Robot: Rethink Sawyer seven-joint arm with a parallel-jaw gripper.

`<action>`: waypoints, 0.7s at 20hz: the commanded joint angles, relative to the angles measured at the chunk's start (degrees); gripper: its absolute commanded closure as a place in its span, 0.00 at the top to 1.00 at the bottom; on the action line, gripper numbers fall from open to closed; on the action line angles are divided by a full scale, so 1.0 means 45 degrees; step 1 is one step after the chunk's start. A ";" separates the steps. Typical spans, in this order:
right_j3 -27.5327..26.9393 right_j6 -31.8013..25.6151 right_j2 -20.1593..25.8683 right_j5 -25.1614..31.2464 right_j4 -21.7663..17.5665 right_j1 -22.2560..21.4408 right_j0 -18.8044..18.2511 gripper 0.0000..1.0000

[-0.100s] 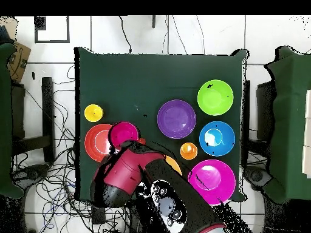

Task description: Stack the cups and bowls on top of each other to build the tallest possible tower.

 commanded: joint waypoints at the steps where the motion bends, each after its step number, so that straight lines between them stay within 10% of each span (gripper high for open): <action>1: -0.0981 -0.0048 -0.1105 0.0431 -0.2004 0.1475 0.0233 0.00; 14: -0.1543 -0.0368 -0.1288 0.0264 -0.2512 0.2061 -0.0004 0.00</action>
